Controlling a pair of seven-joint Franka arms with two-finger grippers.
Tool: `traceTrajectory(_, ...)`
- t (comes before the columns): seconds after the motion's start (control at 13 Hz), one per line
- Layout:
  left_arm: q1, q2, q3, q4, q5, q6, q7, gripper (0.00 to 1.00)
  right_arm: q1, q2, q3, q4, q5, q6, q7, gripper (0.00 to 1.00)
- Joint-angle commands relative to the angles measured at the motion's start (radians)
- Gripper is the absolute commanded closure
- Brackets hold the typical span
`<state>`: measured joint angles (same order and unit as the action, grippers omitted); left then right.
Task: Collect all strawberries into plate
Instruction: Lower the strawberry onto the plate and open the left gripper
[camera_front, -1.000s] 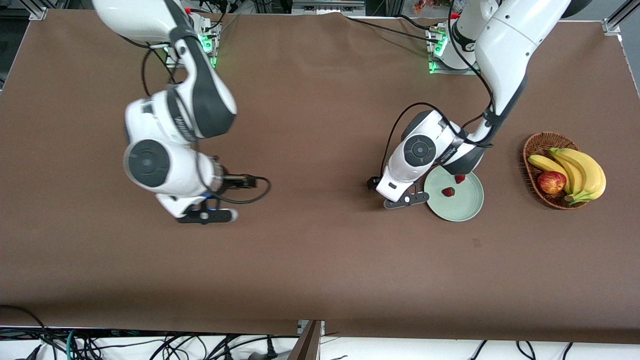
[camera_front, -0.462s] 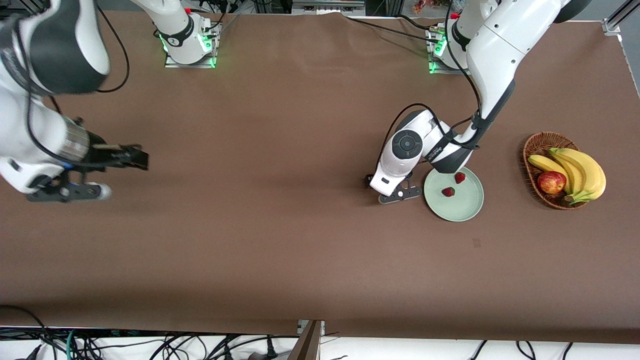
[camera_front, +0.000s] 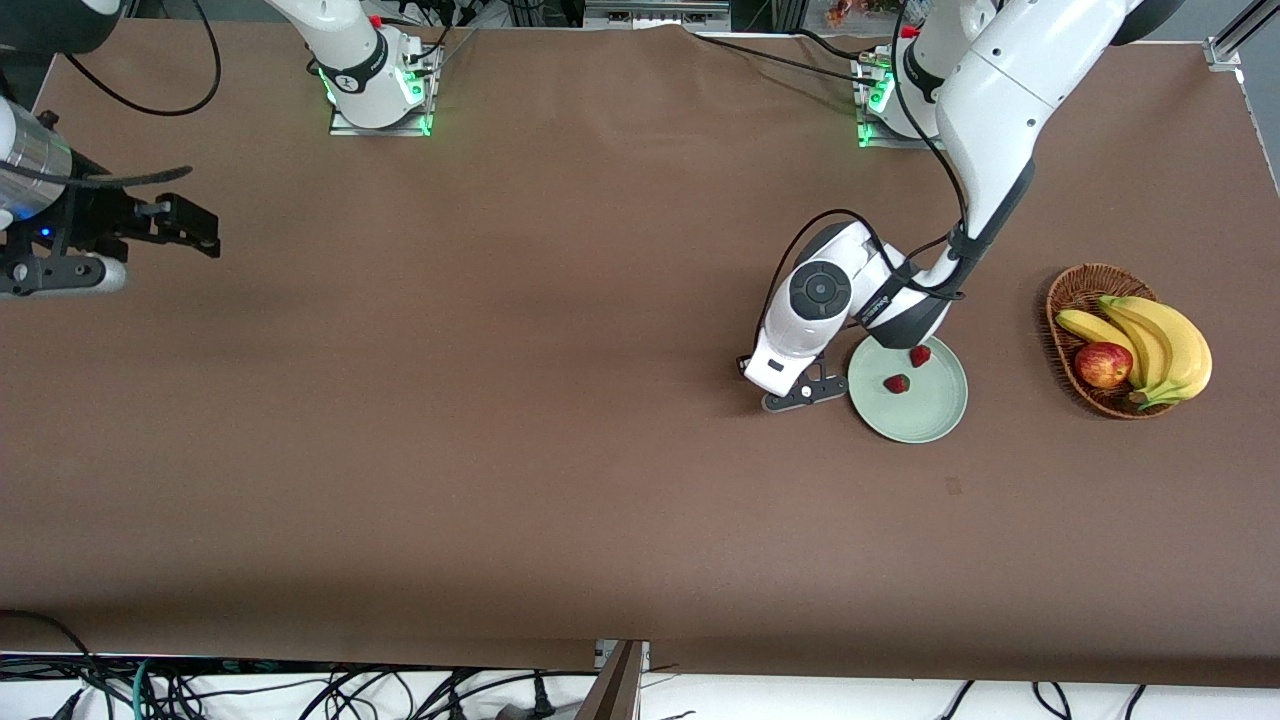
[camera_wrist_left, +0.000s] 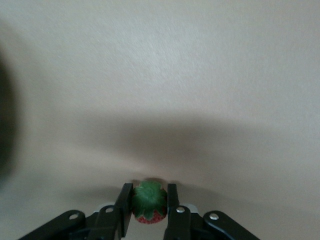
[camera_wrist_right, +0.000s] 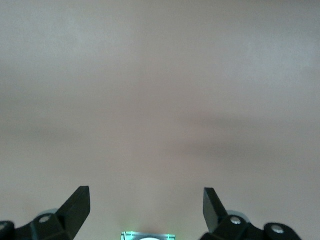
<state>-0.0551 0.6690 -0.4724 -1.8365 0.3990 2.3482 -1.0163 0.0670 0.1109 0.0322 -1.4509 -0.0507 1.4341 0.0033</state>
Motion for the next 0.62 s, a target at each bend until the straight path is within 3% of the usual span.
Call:
traceTrajectory(0.0, 0.034, -0.071, -0.003, 0.029, 0.035, -0.180, 0.001, 1.00, -0.056, -0.068, 0.026, -0.046, -0.015, -0.015, -0.022, 0.00)
traceTrajectory(0.23, 0.101, -0.095, -0.003, 0.089, 0.032, -0.390, 0.242, 1.00, -0.064, -0.094, 0.028, -0.046, -0.017, -0.023, -0.020, 0.00)
traceTrajectory(0.54, 0.216, -0.088, -0.006, 0.097, 0.005, -0.395, 0.580, 0.96, -0.064, -0.083, 0.064, -0.031, -0.043, -0.030, -0.023, 0.00)
